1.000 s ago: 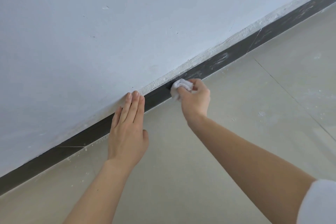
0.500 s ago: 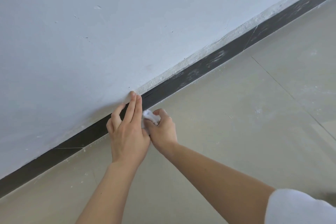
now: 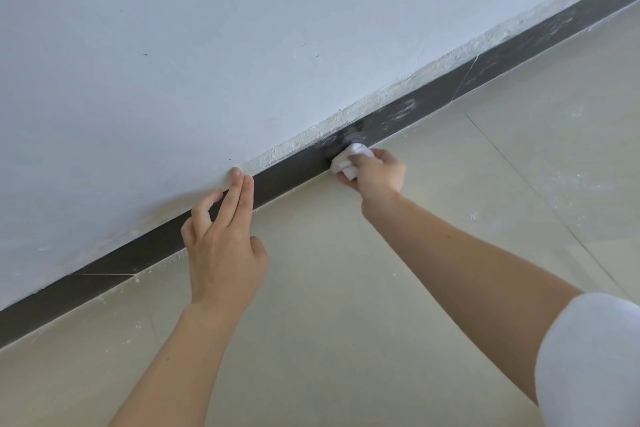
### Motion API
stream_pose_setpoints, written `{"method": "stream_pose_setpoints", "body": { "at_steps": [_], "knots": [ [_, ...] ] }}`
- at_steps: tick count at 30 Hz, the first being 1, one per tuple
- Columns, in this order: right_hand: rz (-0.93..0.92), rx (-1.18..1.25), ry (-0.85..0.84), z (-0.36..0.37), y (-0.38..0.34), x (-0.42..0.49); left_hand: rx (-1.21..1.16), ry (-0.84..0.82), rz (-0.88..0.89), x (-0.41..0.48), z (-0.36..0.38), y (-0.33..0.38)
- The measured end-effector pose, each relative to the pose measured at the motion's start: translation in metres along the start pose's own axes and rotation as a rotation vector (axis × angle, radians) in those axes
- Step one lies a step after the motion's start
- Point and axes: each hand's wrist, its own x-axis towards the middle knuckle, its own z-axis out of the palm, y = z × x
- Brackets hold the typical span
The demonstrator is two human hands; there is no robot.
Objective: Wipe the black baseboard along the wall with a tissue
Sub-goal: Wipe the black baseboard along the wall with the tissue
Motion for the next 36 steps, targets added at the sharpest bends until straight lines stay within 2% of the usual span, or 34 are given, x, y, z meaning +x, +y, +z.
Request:
{"method": "stream_pose_setpoints", "body": {
  "at_steps": [3,5,7,9,12,15,18,24,31,33,36],
  "knots": [
    [-0.081,0.046,0.132,-0.023,-0.024,0.016,-0.004,0.005,0.001,0.001,0.001,-0.001],
    [-0.12,0.059,0.159,-0.033,-0.031,0.013,-0.014,0.005,-0.003,0.001,0.002,-0.001],
    [-0.147,-0.006,0.084,-0.035,-0.023,-0.005,-0.03,0.008,-0.013,0.0,0.002,0.0],
    [-0.193,-0.142,-0.066,-0.026,-0.003,-0.032,-0.043,0.017,-0.023,0.0,0.003,0.002],
    [-0.342,-0.34,-0.27,-0.004,0.022,-0.068,-0.043,0.019,-0.031,0.0,0.003,0.003],
    [-0.499,-0.421,-0.347,0.017,0.028,-0.086,0.0,0.009,-0.034,0.0,0.001,0.002],
    [-0.53,-0.346,-0.293,0.026,0.02,-0.084,0.034,0.0,-0.023,0.0,-0.002,0.002],
    [-0.614,-0.364,-0.161,0.003,-0.011,-0.044,0.053,-0.009,-0.024,0.0,-0.004,0.002],
    [-0.542,-0.247,0.189,-0.037,-0.046,0.006,0.085,0.0,-0.04,-0.001,-0.004,0.007],
    [-0.572,-0.323,0.177,-0.044,-0.044,0.005,0.077,0.001,-0.049,-0.001,-0.002,0.009],
    [-0.526,-0.458,-0.027,-0.031,-0.015,-0.013,0.074,0.005,-0.059,-0.001,0.0,0.011]
  ]
}}
